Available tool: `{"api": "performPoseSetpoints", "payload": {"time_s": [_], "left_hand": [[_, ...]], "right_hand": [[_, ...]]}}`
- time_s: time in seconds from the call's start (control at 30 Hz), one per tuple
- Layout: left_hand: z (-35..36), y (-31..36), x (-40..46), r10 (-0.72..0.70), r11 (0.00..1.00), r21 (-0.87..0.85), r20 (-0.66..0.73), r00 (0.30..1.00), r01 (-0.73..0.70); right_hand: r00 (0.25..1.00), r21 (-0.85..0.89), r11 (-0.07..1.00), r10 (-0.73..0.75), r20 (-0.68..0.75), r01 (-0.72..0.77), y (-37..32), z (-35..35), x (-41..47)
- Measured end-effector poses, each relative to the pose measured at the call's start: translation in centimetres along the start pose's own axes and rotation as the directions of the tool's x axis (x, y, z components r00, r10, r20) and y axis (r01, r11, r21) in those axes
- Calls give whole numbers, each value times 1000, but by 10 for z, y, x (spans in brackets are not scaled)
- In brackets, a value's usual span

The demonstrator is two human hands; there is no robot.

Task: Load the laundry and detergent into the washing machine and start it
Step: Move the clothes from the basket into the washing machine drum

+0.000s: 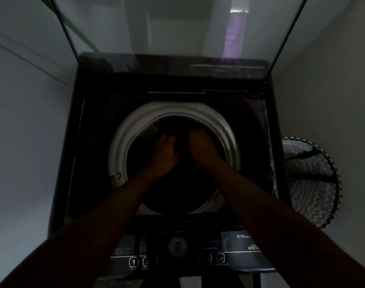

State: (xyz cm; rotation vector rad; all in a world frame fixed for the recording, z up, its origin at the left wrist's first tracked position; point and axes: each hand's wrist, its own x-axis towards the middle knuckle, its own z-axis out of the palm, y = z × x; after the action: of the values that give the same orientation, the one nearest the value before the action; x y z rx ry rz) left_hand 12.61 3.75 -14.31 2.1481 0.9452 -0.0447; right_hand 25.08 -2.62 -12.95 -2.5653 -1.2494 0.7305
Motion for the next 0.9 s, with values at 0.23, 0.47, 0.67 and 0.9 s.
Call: {"api": "performPoseSetpoints", "payload": {"time_s": [0.23,0.47,0.67,0.9], "left_hand": [[-7,40,-1,29,984,-172,-104,994,-47],[4,121,-2,150,964,-196,-165,975,-181],[42,194,-2,397,903,-62,-257,881,-425],[95,266,17,662,749,169,-152,734,-641]], "right_hand": [[992,149,988,-28,-125,47,16,-47,-19],[759,313,911,0,-652,269,55,-100,-56],[670,415,877,157,-726,244,134,-130,-96],[773,580,815,372,-515,-6,242,-117,-126]]}}
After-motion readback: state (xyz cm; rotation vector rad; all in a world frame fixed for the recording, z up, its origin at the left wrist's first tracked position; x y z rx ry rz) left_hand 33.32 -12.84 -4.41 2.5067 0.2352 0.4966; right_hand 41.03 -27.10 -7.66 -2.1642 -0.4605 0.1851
